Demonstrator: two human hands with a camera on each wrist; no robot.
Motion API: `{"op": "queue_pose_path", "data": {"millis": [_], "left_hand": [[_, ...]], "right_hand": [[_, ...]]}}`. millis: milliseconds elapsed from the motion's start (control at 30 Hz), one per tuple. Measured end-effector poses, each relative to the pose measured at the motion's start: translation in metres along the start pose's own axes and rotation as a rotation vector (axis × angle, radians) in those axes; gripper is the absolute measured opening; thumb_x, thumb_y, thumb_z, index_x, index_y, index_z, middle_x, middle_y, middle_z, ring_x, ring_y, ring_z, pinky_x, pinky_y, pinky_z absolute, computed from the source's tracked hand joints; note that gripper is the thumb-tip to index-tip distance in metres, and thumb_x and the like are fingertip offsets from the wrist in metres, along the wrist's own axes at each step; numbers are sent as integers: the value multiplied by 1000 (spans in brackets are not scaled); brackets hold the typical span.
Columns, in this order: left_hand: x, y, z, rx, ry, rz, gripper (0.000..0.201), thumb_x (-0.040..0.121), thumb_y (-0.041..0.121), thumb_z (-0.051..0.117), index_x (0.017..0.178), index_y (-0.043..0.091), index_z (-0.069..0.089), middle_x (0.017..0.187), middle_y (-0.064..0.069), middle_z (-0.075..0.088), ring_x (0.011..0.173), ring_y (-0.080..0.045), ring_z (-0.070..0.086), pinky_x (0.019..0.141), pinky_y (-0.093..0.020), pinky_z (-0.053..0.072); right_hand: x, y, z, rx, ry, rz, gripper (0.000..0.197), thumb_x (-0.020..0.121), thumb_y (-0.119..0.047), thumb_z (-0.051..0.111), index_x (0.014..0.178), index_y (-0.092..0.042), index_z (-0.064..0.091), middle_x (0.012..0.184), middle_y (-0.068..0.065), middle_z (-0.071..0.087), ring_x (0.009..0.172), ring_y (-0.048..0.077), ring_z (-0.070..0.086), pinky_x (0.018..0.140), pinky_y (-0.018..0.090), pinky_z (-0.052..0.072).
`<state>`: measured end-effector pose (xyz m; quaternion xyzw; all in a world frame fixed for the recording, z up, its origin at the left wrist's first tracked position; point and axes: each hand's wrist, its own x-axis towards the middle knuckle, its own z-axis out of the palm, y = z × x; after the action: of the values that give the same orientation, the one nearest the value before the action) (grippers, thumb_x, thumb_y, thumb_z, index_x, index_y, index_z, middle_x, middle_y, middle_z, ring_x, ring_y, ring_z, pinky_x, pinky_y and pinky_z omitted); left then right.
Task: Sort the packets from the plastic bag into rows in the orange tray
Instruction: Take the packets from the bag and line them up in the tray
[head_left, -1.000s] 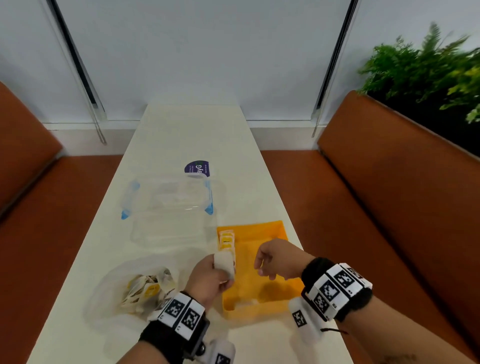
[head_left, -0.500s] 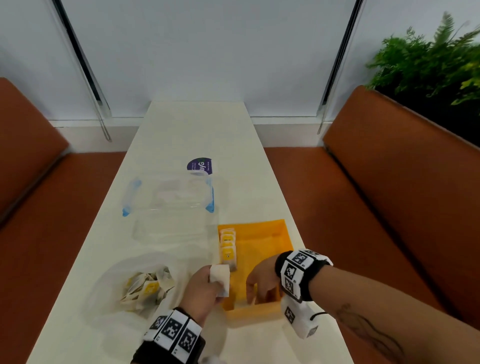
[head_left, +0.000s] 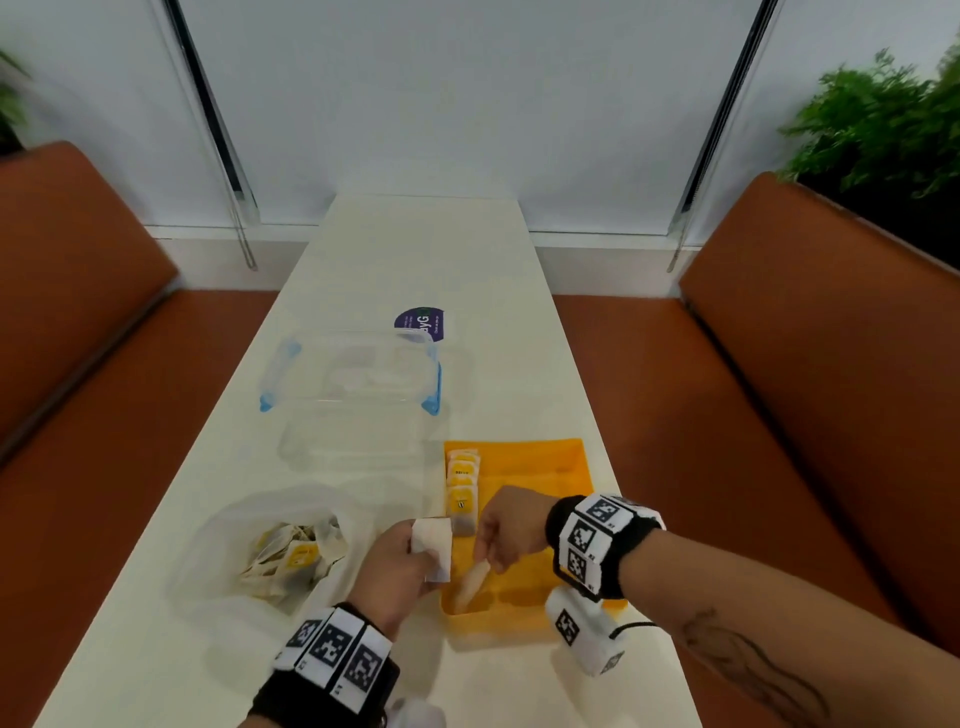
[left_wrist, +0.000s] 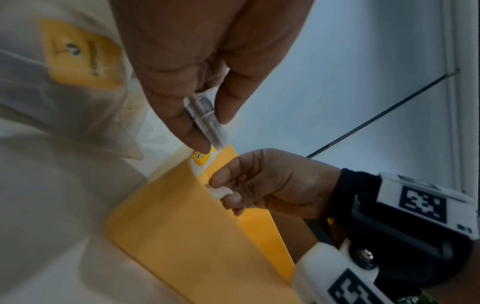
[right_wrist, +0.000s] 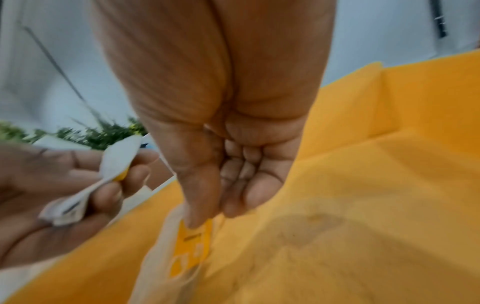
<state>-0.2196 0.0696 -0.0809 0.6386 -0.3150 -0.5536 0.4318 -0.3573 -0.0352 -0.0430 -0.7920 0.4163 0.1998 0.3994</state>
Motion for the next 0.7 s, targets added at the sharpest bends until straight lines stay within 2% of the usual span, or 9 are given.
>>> {"op": "queue_pose_path", "data": {"millis": [67, 133, 200, 233, 300, 400, 467, 600, 700], "left_hand": [[3, -2, -1, -5, 18, -6, 40, 77, -15, 43, 108, 3, 62, 102, -21, 68, 98, -36, 63, 80, -45, 55], [3, -2, 0, -15, 22, -3, 41, 75, -14, 45, 110, 0, 60, 104, -23, 67, 100, -39, 62, 82, -48, 54], [2, -1, 1, -19, 31, 6, 39, 73, -11, 47, 109, -1, 60, 104, -24, 66, 100, -40, 62, 82, -48, 54], [2, 0, 1, -21, 38, 10, 37, 75, -11, 46, 107, 0, 60, 104, -24, 66, 100, -39, 62, 82, -48, 54], [1, 1, 1, -37, 49, 10, 34, 82, -15, 40, 103, 1, 62, 100, -23, 67, 95, -37, 63, 80, -46, 54], [-1, 0, 2, -56, 89, 6, 24, 89, -9, 41, 97, -1, 62, 91, -21, 65, 84, -32, 61, 72, -41, 52], [-4, 1, 3, -68, 118, -8, 19, 93, 0, 45, 88, 5, 63, 86, -16, 63, 81, -28, 60, 67, -36, 51], [-5, 3, 3, -77, 162, -22, 20, 94, 10, 48, 82, 13, 63, 84, -10, 62, 83, -23, 56, 64, -30, 49], [-5, 3, 2, -74, 162, -28, 19, 94, 12, 49, 81, 12, 63, 80, -9, 59, 80, -22, 55, 63, -28, 47]], "right_hand": [[3, -7, 3, -158, 55, -56, 21, 82, -3, 66, 102, -3, 71, 90, 5, 71, 82, 10, 54, 66, 18, 43], [5, -14, 4, -285, 76, -103, 19, 84, -5, 65, 101, -1, 71, 107, 10, 71, 90, 16, 57, 77, 23, 42], [5, -19, -1, -404, 102, -113, 19, 88, -6, 61, 103, 0, 70, 109, 13, 69, 99, 24, 60, 84, 30, 45], [5, -20, -6, -454, 122, -105, 19, 89, -8, 59, 104, 0, 69, 106, 14, 68, 98, 26, 60, 85, 32, 46], [4, -22, -16, -509, 134, -78, 22, 92, -10, 55, 103, 3, 68, 94, 13, 63, 87, 26, 59, 76, 30, 50], [7, -21, -29, -509, 95, -33, 14, 92, -8, 54, 98, 0, 65, 94, 13, 66, 60, 15, 59, 44, 15, 44], [8, -23, -33, -515, 108, -46, 4, 89, -7, 59, 93, -8, 60, 94, 13, 68, 50, 7, 50, 39, 14, 41], [18, -26, -31, -517, -18, -20, 24, 90, -4, 59, 112, 4, 64, 108, 17, 70, 39, 9, 49, 30, 8, 33], [27, -24, -28, -447, 85, -25, 25, 88, -4, 58, 112, 1, 64, 107, 16, 70, 47, 8, 51, 36, 14, 41]]}}
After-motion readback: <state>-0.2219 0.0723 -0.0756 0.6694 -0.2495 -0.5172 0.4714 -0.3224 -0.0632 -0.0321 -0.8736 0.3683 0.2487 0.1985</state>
